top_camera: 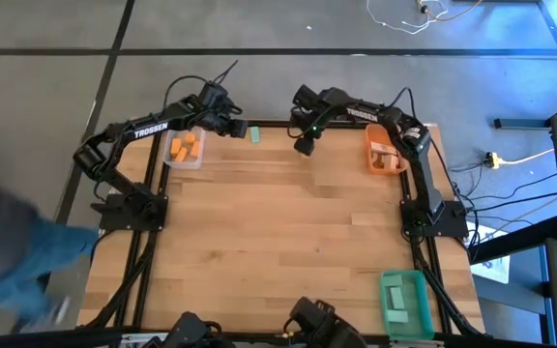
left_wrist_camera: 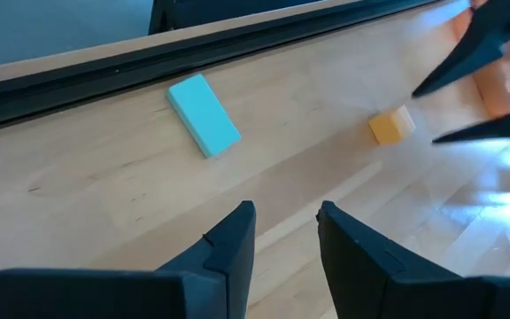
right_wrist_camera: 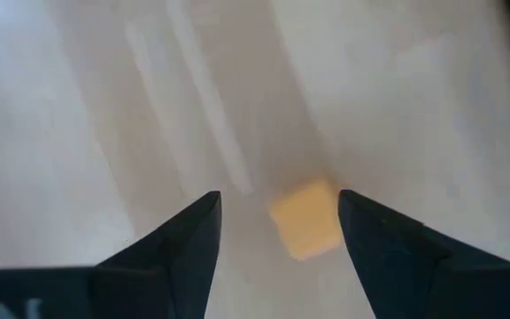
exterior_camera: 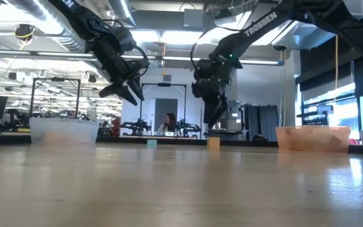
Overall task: Sort & place blocks by color
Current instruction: Put the orange block into the transparent bin
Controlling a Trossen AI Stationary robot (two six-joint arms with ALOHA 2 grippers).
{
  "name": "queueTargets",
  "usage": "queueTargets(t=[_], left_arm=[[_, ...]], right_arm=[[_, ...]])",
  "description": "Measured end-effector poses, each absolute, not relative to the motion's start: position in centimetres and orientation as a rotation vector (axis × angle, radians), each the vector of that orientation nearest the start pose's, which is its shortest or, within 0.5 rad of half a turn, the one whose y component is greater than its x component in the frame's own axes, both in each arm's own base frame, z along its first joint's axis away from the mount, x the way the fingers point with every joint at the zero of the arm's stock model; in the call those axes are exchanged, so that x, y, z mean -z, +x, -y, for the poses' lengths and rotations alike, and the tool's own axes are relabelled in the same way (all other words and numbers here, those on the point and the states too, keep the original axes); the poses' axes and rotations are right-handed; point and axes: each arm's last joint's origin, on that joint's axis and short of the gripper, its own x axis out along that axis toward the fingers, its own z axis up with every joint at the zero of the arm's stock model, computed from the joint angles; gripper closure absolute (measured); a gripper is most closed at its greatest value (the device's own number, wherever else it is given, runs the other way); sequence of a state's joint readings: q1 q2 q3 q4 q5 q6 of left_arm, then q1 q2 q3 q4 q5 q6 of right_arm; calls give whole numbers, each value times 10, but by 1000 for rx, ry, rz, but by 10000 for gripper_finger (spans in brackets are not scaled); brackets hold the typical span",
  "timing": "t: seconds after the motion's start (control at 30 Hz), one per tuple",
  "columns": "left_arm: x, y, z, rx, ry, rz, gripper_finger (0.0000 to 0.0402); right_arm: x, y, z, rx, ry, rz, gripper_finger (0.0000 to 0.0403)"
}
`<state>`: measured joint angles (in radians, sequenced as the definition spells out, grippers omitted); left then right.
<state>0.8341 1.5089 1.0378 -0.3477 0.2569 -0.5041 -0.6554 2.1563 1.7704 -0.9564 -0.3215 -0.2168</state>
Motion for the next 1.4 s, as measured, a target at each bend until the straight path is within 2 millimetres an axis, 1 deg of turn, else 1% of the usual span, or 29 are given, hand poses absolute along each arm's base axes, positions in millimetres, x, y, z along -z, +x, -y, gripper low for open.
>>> queueTargets(t=[0.07, 0.13, 0.23, 0.43, 0.6, 0.77, 0.93, 1.2, 1.4], left_arm=[[-239, 217, -228, -725, -899, -567, 286], [-239, 217, -228, -724, -899, -567, 286], [-239, 217, -228, -725, -900, -568, 286], [-239, 217, -228, -720, -885, -575, 286], [-239, 217, -228, -719, -885, -575, 286], [-239, 217, -228, -720, -885, -575, 286], [-239, 217, -228, -721, -884, -575, 286], [-239, 217, -228, -721, -883, -575, 286], [-239, 217, -228, -721, -884, -575, 286]], right_arm=[[-202, 352, 261, 190, 409, -1229, 175], [-210, 350, 262, 189, 337, -1267, 175], [-212, 345, 260, 100, 225, -1327, 175], [-195, 340, 254, -98, 61, -1362, 175], [-183, 341, 255, -131, -16, -1332, 175], [-181, 344, 255, -125, -38, -1309, 175], [-180, 345, 254, -155, -33, -1290, 175], [-172, 347, 254, -183, -70, -1276, 175], [-159, 344, 250, -194, -66, -1287, 175]])
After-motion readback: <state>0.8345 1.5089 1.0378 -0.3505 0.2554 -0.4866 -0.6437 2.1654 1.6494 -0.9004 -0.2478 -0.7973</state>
